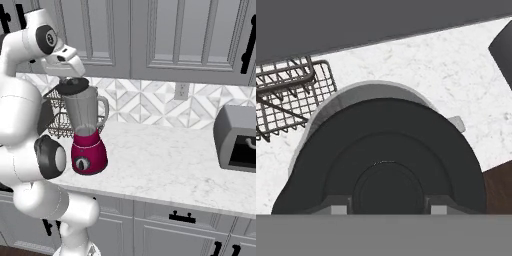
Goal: Close the lid blender by securely placing the lid on top.
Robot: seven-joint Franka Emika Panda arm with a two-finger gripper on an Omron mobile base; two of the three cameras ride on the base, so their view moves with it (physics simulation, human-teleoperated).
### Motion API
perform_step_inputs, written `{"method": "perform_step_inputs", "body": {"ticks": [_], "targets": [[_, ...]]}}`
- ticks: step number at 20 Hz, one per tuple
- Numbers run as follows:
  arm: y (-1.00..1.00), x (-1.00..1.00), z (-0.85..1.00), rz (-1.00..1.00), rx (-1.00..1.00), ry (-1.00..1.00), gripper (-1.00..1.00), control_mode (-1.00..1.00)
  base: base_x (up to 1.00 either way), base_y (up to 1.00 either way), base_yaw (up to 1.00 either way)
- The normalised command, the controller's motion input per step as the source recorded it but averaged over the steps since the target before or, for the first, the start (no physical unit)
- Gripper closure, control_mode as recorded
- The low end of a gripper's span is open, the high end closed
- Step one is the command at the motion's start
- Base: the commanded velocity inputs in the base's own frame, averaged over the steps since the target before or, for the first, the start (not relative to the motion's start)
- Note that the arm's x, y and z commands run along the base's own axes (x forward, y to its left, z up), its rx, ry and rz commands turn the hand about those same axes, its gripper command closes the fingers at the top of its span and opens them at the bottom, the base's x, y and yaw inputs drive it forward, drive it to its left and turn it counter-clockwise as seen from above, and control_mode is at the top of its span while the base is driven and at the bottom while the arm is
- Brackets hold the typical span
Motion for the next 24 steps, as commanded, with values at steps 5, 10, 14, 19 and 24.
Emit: {"method": "perform_step_inputs", "body": {"ticks": [5,10,14,19,24], "targets": [[-0.04,0.12,-0.26,0.0,0.0,-0.04,1.0,-1.0,0.0,0.0,0.0],[-0.16,0.28,-0.07,0.0,0.0,-0.04,1.0,-1.0,0.0,0.0,0.0],[-0.05,0.29,0.0,0.0,0.0,0.0,1.0,-1.0,0.0,0.0,0.0],[-0.02,0.24,-0.01,0.0,0.0,-0.01,1.0,-1.0,0.0,0.0,0.0],[0.0,0.17,-0.12,0.0,0.0,-0.01,1.0,-1.0,0.0,0.0,0.0]]}}
